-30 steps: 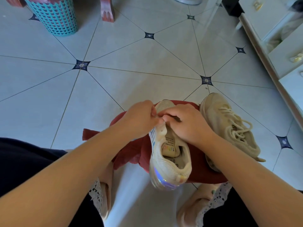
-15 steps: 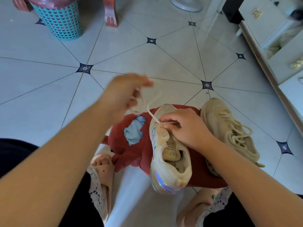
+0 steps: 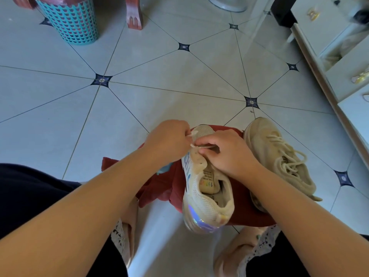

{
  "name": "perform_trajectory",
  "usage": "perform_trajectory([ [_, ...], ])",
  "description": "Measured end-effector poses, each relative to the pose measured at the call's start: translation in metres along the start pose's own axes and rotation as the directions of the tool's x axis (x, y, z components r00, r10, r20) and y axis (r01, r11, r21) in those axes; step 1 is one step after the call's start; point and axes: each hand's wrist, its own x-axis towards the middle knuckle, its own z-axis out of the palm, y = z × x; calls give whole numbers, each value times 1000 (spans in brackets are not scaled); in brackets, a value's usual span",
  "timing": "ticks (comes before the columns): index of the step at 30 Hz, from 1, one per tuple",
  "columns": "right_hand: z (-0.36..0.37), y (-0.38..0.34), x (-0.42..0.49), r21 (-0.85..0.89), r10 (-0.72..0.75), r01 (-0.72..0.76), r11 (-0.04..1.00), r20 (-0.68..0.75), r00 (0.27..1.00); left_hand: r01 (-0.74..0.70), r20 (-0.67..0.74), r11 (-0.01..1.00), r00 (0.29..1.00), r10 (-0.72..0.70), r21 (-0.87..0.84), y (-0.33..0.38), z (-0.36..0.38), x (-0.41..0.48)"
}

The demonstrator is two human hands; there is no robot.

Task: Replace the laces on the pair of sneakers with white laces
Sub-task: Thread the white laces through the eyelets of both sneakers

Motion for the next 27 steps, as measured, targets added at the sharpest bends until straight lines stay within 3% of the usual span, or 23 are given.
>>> perform_trajectory([
  [1, 0, 0, 0, -12, 1, -1, 1000, -4, 1000, 25, -67, 998, 997, -28, -50, 1, -7, 2],
  [3, -2, 1, -1, -22, -1, 1, 1000, -2, 1000, 121, -210, 936, 957, -198, -330, 1, -34, 7],
  [5, -3, 0, -1, -17, -13, 13, 1000, -2, 1000, 73, -276, 731, 897, -345, -679, -4, -69, 8],
  [6, -3, 0, -1, -14, -20, 20, 1000, -4, 1000, 41, -261, 643, 892, -368, -765, -6, -79, 6],
  [7, -3, -1, -1, -12, -25, 25, 1000, -5, 1000, 62, -223, 633, 906, -360, -772, -6, -82, 4],
  [8, -3, -2, -2, -9, -25, 25, 1000, -5, 1000, 119, -174, 719, 931, -320, -685, -3, -78, 1],
  [10, -2, -2, -2, -1, -16, 16, 1000, -16, 1000, 148, -45, 947, 985, -167, -284, 1, -53, -5],
  [12, 0, -2, -3, 0, -9, 9, 1000, -28, 1000, 59, 114, 997, 992, -52, -57, 3, -22, -9],
  [14, 1, -1, -3, -15, -3, 3, 1000, -14, 1000, 26, 173, 997, 985, -14, -70, 3, -1, -10],
  [17, 1, -2, -3, 8, -18, 19, 1000, -30, 999, 18, 111, 993, 994, -5, -120, 0, 8, -7],
  [21, 0, -4, -2, 15, -17, 17, 1000, -26, 1000, 36, 36, 999, 999, -35, -40, 1, 1, 0],
  [23, -1, -2, -2, 3, -17, 18, 1000, -24, 1000, 65, -66, 997, 996, -68, -45, 1, -12, 1],
  [25, -2, -1, -2, 6, -15, 16, 1000, -18, 1000, 96, -185, 974, 973, -135, -204, -1, -29, 0],
  [27, -2, -1, -1, 17, -9, 9, 1000, -17, 1000, 108, -223, 887, 947, -229, -450, -2, -43, -3],
])
